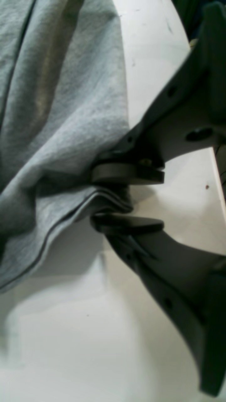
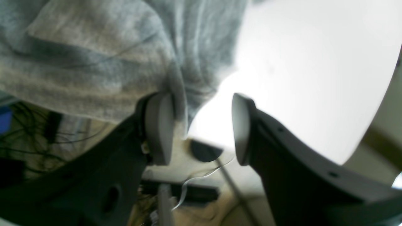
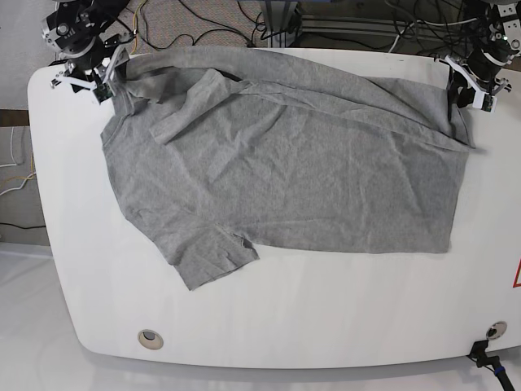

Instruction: Fold the T-shirt properly

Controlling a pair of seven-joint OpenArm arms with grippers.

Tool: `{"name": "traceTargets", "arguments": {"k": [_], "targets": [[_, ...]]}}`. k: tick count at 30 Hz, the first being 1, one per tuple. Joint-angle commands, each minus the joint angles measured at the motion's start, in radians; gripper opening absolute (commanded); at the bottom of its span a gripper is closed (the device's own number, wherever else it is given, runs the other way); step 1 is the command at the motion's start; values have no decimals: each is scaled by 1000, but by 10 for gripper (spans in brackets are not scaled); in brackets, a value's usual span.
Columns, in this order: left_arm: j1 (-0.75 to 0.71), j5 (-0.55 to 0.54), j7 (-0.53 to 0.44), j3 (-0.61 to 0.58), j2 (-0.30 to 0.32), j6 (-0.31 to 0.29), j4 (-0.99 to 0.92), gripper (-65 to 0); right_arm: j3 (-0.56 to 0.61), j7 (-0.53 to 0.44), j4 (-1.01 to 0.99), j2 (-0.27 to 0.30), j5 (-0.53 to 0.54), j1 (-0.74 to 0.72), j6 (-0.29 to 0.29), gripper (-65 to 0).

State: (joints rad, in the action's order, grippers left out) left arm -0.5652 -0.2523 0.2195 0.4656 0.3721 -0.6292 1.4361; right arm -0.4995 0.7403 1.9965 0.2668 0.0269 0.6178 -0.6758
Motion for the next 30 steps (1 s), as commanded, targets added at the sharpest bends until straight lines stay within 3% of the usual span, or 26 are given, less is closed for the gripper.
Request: {"name": "traceTargets", "arguments": {"k": [1, 11, 18, 22, 30], "targets": [[-14, 103, 157, -17, -5, 7, -28, -494, -12, -18, 22, 15, 3, -37, -2, -357], [9, 103, 157, -18, -8, 7, -27, -495, -3, 2, 17, 9, 5, -221, -3, -356], [35, 103, 157, -18, -8, 7, -27, -496, 108, 2, -16, -44, 1, -309, 1, -356], [35, 103, 157, -18, -8, 7, -25, -496, 111, 2, -61, -87, 0, -349, 3, -358], [35, 103, 157, -17, -8, 7, -25, -496, 108, 2, -148, -88, 0, -413, 3, -371]]}}
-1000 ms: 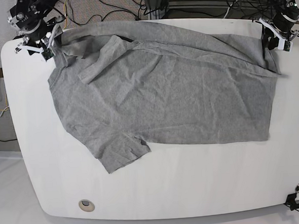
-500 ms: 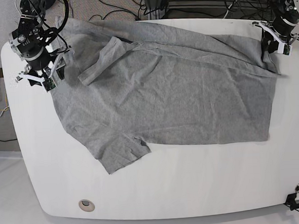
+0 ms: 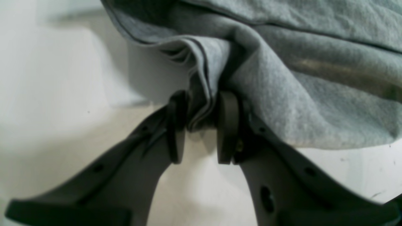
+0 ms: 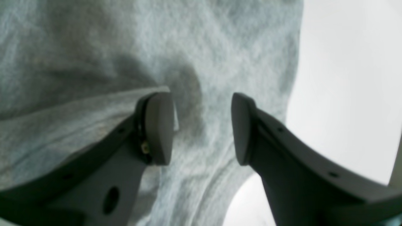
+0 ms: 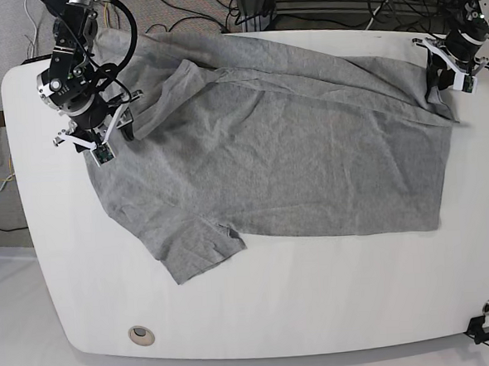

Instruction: Fold the T-shirt properly

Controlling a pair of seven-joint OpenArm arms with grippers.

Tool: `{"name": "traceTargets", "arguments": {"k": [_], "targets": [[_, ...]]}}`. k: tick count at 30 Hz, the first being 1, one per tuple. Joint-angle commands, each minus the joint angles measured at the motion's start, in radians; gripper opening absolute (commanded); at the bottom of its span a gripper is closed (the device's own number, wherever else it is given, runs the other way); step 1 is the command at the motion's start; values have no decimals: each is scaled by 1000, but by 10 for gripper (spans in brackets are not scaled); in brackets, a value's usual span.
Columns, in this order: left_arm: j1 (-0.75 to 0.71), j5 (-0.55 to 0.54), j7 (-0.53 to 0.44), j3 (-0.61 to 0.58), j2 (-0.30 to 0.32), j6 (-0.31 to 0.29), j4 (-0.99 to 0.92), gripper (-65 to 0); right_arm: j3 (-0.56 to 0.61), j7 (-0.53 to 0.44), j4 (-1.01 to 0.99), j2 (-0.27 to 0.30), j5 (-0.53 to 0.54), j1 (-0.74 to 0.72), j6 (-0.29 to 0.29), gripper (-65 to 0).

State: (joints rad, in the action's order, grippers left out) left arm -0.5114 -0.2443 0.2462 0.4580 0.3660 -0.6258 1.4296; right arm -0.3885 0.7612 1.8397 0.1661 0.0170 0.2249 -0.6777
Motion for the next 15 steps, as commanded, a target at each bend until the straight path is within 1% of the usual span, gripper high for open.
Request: {"name": "traceTargets", "arguments": {"k": [1, 3, 7, 8, 10, 12, 15], "targets": [[-19, 95, 130, -9, -2, 4, -19, -496, -3, -19, 4, 13, 10, -28, 5, -391], [-19, 95, 130, -9, -2, 4, -19, -496, -3, -19, -19, 13, 10, -57, 5, -427], [-19, 95, 130, -9, -2, 4, -19, -496, -3, -22, -123, 16, 11, -100, 5, -456], [-19, 95, 130, -9, -2, 4, -19, -496, -3, -24, -143, 17, 13, -101, 5, -475], [-19, 95, 130, -9, -2, 4, -19, -496, -3, -24, -157, 17, 14, -106, 5, -546], [-19, 95, 130, -9, -2, 4, -19, -496, -3, -24, -159, 16, 14, -106, 5, -650], [-19, 95, 130, -9, -2, 4, -19, -496, -3, -24, -163, 16, 13, -103, 5, -650]]}}
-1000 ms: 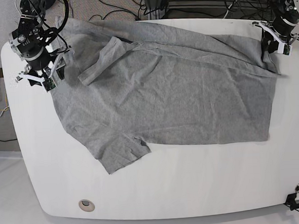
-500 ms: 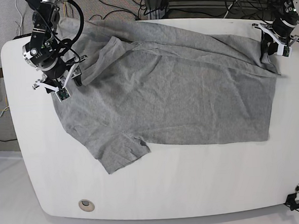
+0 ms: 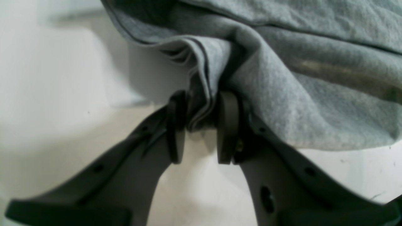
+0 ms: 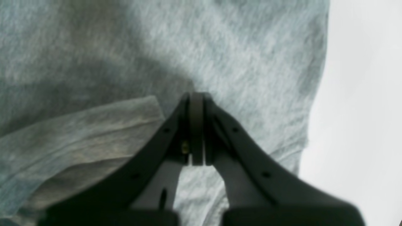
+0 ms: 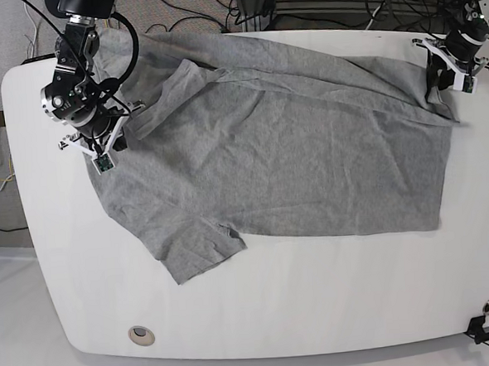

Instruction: Fold the T-shirt properly

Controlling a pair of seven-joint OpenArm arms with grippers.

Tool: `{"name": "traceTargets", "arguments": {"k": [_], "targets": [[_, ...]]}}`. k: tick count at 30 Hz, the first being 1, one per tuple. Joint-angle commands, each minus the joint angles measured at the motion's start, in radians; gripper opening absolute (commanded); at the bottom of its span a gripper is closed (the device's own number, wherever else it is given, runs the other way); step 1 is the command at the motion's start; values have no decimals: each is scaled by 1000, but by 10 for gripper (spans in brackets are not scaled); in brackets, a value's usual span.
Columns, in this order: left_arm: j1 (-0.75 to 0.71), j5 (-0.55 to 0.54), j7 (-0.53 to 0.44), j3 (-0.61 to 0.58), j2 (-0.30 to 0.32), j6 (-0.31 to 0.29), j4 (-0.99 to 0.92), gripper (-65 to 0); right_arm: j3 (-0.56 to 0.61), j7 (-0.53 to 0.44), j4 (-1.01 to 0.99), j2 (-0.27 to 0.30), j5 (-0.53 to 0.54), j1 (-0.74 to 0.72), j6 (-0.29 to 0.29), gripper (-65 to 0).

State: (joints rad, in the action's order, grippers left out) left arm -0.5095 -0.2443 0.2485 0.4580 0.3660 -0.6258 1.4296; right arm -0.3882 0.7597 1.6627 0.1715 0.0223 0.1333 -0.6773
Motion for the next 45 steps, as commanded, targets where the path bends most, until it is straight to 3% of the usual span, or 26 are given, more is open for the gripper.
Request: {"name": "traceTargets", "arguments": {"k": [1, 6, 11, 21, 25, 30, 45], "targets": [[-21, 95, 128, -9, -2, 4, -19, -496, -4, -22, 14, 10, 9, -10, 4, -650], [-21, 95, 128, -9, -2, 4, -19, -498, -4, -24, -57, 13, 9, -13, 3, -650], [-21, 95, 128, -9, -2, 2, -19, -498, -4, -85, -121, 13, 8, -14, 3, -650], [-22, 95, 128, -9, 1, 1, -19, -498, 4, -87, -144, 32, 5, -70, -2, -650], [-25, 95, 128, -9, 1, 1, -19, -498, 39, -88, -206, 63, 8, -114, -2, -650], [-30, 95, 128, -8, 3, 1, -19, -498, 54, -150, -276, 72, 9, -139, -2, -650], [-166, 95, 131, 23, -2, 4, 61, -495, 82, -151, -278, 72, 6, -166, -2, -650]]}}
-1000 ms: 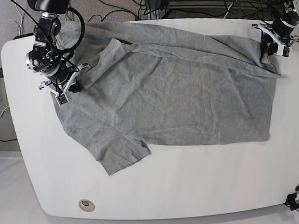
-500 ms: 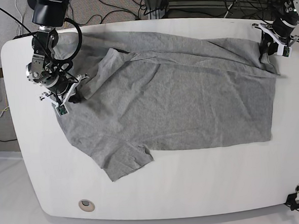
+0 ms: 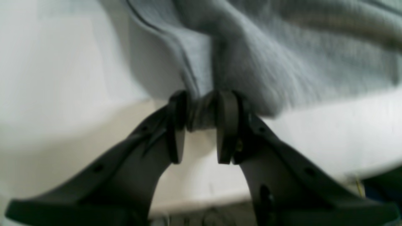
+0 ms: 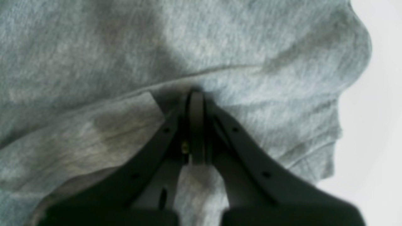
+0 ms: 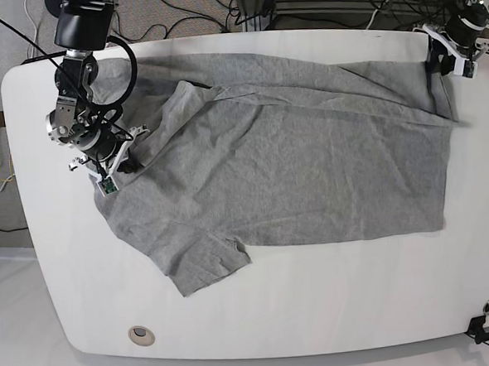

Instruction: Fold the T-shirt properly

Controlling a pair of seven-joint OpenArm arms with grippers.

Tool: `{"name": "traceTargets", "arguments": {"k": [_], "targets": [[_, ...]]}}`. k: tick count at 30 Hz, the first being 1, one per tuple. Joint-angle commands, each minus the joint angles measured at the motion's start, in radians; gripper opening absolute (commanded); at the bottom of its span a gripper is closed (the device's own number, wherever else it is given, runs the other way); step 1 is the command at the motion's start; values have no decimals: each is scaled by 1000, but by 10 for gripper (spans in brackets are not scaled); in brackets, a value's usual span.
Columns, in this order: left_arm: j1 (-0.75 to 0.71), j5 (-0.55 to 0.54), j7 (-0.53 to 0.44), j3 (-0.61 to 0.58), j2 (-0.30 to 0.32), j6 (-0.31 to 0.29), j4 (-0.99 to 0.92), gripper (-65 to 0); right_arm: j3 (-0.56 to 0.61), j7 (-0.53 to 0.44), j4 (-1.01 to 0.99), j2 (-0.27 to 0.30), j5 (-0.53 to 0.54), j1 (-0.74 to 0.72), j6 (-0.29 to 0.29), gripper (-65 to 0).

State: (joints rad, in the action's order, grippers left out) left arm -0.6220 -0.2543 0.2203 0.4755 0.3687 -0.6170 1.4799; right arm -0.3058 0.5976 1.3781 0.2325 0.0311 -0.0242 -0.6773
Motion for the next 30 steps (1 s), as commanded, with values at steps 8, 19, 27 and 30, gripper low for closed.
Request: {"name": "traceTargets", "arguments": {"k": [8, 19, 27, 30], "targets": [[-92, 103, 311, 68, -7, -8, 170, -494, 0, 11, 8, 11, 0, 7, -2, -650], [-8, 103, 368, 116, 2, 15, 212, -322, 0, 11, 8, 6, 0, 8, -2, -650], [57, 105, 522, 113, 2, 22, 377, -322, 0, 11, 11, 5, 0, 23, -2, -650], [57, 105, 552, 116, 2, 22, 425, -322, 0, 11, 11, 6, 0, 23, -2, -650]]}}
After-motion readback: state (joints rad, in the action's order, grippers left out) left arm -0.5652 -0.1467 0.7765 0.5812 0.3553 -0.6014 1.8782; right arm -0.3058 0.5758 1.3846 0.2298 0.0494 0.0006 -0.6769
